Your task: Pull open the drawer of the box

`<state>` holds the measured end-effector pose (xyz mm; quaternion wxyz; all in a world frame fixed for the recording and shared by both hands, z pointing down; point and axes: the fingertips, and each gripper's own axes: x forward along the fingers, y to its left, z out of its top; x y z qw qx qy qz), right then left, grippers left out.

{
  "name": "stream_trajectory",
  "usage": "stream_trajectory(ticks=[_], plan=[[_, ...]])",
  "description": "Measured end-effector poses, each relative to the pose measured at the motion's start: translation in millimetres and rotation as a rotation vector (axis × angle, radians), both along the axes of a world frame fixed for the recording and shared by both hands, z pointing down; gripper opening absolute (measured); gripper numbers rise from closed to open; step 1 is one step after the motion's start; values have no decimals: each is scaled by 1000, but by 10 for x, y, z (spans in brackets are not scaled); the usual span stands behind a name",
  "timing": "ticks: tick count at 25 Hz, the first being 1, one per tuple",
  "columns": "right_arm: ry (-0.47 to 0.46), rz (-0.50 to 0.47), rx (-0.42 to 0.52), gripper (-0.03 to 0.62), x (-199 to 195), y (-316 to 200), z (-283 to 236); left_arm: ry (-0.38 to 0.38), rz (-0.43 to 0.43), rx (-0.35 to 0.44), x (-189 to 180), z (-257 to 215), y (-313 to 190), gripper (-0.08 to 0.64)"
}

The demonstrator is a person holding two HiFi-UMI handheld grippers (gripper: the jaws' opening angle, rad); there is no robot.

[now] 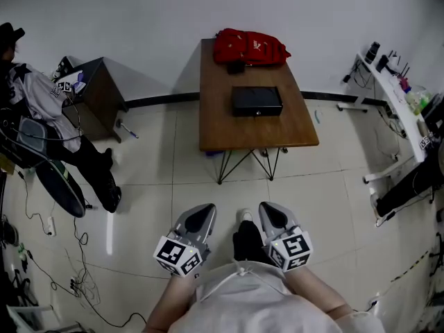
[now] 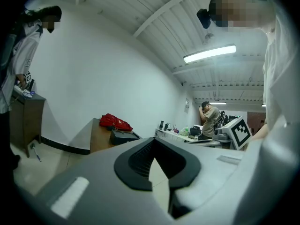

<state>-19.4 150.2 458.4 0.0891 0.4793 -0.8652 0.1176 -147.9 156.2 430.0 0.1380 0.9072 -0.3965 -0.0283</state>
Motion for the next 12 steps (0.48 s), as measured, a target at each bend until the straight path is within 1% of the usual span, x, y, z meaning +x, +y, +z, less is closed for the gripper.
stream_trajectory(ticks=[3,7,12], plan=[[-16,4,-11,8,70,-306,74,-18,-7,-8,43,63,-286,6],[-18,-6,-5,8,181,-878,83,-25,-25,-3,127,68,-818,6],[-11,-15,-4,8,485,-1707,19,-34,-27,-10,441,47,-1600,6]])
